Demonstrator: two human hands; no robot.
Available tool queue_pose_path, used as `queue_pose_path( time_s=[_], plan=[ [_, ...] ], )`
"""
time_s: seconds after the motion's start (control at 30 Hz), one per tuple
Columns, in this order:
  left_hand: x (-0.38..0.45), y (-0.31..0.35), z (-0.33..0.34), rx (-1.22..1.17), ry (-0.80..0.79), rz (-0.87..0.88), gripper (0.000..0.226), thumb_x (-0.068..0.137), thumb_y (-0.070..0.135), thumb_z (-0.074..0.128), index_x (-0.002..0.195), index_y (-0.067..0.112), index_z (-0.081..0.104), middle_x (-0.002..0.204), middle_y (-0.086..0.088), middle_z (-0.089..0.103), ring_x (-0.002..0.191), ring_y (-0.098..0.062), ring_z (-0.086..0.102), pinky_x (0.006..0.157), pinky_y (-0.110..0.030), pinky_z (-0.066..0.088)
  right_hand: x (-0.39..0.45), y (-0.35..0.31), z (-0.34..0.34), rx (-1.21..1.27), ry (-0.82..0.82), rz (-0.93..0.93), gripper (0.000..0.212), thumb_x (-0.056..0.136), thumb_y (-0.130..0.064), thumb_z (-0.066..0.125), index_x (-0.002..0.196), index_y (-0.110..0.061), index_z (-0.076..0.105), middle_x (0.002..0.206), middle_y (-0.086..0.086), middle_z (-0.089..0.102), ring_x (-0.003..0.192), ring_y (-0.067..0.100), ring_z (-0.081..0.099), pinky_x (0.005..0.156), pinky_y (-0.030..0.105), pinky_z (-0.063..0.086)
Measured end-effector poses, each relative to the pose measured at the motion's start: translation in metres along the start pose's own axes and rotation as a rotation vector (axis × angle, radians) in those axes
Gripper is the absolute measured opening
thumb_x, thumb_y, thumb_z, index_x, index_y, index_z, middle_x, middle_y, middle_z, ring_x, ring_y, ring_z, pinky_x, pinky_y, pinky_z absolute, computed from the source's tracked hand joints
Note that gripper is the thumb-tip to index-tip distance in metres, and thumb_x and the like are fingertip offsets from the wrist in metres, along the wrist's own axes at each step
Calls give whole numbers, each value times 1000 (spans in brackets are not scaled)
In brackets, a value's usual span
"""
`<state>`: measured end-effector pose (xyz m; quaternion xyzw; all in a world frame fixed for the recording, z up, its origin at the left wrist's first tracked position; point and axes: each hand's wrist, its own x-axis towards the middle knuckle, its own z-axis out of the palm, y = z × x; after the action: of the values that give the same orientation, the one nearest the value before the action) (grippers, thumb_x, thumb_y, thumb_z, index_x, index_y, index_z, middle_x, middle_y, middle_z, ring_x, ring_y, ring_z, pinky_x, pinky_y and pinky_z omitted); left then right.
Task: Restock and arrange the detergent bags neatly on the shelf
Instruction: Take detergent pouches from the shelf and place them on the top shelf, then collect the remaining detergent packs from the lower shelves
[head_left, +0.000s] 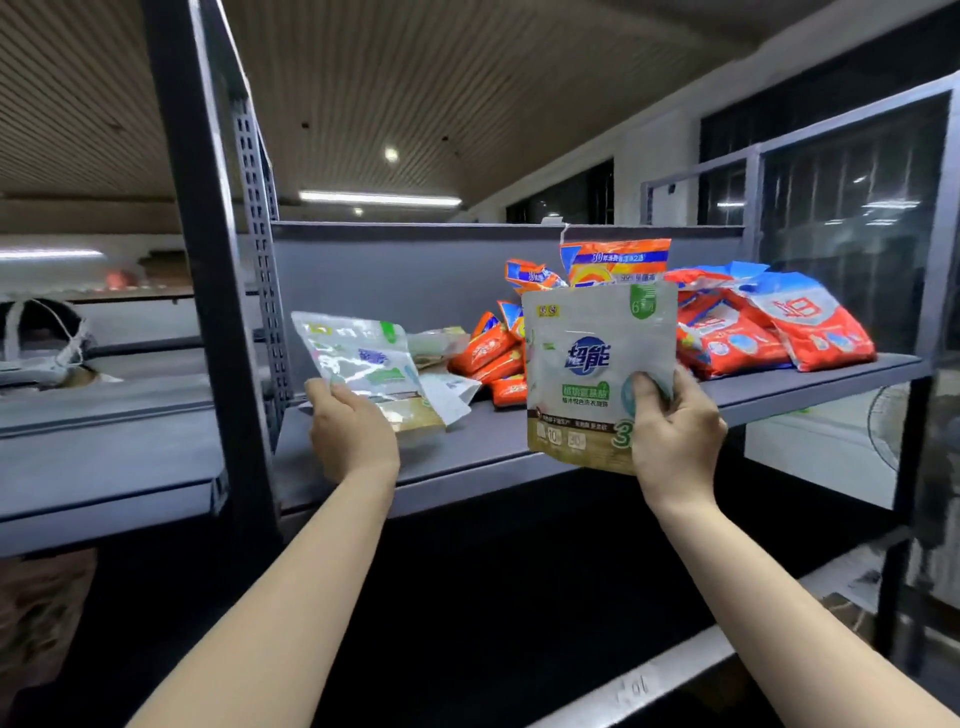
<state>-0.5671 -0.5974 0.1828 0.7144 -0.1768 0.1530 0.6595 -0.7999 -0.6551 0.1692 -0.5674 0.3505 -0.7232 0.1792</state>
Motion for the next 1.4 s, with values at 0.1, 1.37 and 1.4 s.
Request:
queue_pose_path(
  time_s=[0.1,1.37,1.4],
  plan=[
    [24,-14,32,165,-181,-111,38,99,22,37,130,1,30,134,-22,48,120,-39,47,88,-40,35,19,9,29,-50,-30,27,15,96,-17,51,97,-11,64,81,0,58,75,18,47,59,21,27],
    [-29,-24,-42,474,-349,481,45,87,21,49,131,14,47,134,-3,49,124,-23,41,106,-35,27,-25,10,112,-143,-963,-205,46,90,-25,59,134,-17,49,137,4,50,127,18,43,99,29,34],
    [-35,-24,-54,420,-347,517,40,87,18,50,127,13,51,129,-2,52,120,-23,44,101,-34,30,-33,6,106,-114,-949,-208,44,90,-24,59,132,-16,50,135,4,51,126,17,44,98,27,34]
  ],
)
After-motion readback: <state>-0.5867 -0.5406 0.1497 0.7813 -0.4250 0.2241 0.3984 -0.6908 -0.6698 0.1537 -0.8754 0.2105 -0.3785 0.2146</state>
